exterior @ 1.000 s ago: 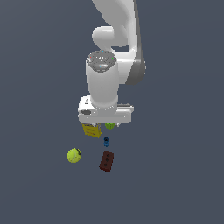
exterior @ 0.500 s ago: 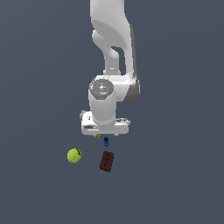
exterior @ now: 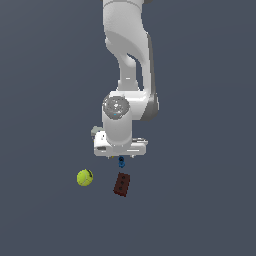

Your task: Pick up a designated object from a clutter of objects.

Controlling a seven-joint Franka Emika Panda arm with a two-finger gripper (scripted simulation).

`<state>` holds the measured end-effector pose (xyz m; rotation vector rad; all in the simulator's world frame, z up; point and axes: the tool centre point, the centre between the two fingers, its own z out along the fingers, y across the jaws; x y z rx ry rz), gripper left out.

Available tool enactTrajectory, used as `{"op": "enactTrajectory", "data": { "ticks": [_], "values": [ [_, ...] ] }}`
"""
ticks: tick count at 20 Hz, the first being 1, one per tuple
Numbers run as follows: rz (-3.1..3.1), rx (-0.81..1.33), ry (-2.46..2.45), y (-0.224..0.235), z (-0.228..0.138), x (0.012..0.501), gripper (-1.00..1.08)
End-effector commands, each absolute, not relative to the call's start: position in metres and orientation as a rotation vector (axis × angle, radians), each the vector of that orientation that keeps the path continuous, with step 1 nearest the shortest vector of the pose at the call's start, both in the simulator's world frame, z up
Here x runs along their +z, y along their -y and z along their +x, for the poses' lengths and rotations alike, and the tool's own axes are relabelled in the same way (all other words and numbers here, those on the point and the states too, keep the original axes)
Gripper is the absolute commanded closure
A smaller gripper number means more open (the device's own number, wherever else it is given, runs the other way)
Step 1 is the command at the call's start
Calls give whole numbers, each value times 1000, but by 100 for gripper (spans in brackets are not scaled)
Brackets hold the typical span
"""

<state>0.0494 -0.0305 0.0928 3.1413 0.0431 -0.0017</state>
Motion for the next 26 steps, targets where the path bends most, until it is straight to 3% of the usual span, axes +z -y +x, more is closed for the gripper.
{"op": "enactTrajectory", "data": {
  "ticks": [1, 15, 16, 26],
  "values": [
    [3141, -2, -43, 30, 49, 89, -92],
    [3141, 0, -44, 31, 49, 43, -92],
    [3141, 0, -44, 31, 49, 43, 108],
    [3141, 1, -44, 30, 50, 43, 108]
  ]
}}
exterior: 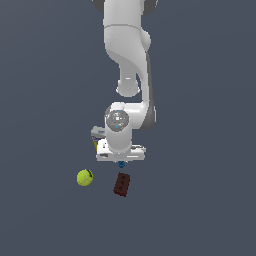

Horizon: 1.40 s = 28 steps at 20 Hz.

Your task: Pick up a designated object from a clutter of objects.

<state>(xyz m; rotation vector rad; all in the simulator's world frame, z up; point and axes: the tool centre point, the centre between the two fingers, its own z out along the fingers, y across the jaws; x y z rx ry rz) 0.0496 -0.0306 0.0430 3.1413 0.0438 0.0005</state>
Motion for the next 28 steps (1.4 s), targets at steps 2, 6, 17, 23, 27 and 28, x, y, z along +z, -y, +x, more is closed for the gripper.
{"op": "enactTrajectory", "data": {
  "ticks": [2, 6, 17, 23, 27, 28],
  "values": [
    [3141, 1, -44, 30, 49, 44, 108],
    [3141, 1, -44, 29, 47, 51, 108],
    [3141, 1, -44, 21, 28, 109, 108],
    [3141, 1, -44, 13, 11, 164, 108],
    [3141, 0, -44, 7, -1, 204, 108],
    [3141, 0, -44, 6, -4, 214, 108]
  ]
}}
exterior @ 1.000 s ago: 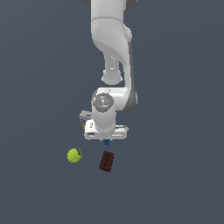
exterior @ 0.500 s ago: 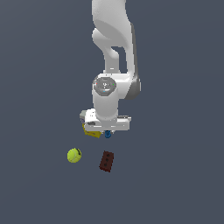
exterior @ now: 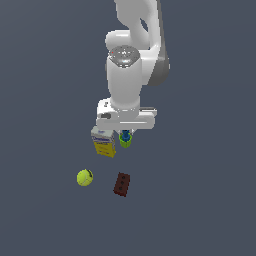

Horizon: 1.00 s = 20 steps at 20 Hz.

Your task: Pick up a designated object from a clutter of objects.

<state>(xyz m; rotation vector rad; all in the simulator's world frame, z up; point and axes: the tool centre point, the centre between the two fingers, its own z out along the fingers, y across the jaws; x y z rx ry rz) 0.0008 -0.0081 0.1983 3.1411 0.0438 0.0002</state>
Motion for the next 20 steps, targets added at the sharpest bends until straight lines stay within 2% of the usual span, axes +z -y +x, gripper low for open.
{"op": "enactTrajectory", "data": {
  "ticks": [1, 11, 20],
  "values": [
    [3141, 0, -44, 5, -7, 225, 108],
    [3141, 0, -44, -9, -34, 318, 108],
    [3141, 0, -44, -15, -44, 363, 108]
  ]
}}
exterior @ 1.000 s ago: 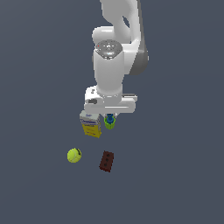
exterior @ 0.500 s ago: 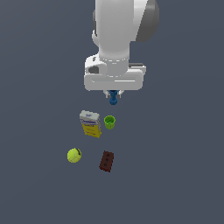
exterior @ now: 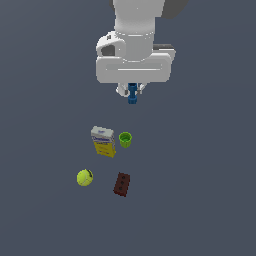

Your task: Pick up a designated object from a clutter of objects.

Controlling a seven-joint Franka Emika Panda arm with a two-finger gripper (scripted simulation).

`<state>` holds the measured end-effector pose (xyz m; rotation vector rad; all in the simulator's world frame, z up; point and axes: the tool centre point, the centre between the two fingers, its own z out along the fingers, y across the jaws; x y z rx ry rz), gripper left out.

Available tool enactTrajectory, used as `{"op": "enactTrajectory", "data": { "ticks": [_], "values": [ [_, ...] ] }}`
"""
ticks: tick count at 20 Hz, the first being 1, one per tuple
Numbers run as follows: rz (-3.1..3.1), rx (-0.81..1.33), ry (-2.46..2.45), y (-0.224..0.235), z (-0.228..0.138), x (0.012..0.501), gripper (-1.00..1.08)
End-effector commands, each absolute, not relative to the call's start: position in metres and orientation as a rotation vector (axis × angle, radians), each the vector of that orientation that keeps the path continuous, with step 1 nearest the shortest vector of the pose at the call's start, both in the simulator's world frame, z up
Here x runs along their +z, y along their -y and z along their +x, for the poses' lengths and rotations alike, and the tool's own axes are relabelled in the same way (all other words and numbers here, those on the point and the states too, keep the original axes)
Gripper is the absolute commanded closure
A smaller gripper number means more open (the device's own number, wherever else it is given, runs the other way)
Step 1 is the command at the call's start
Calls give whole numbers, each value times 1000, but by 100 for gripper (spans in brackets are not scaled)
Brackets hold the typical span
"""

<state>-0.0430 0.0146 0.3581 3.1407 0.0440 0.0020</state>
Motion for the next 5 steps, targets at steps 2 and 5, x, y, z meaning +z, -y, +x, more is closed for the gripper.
{"op": "enactTrajectory", "data": {
  "ticks": [2, 5],
  "values": [
    [3141, 0, -44, -16, -45, 368, 108],
    [3141, 0, -44, -16, -45, 370, 108]
  ]
}}
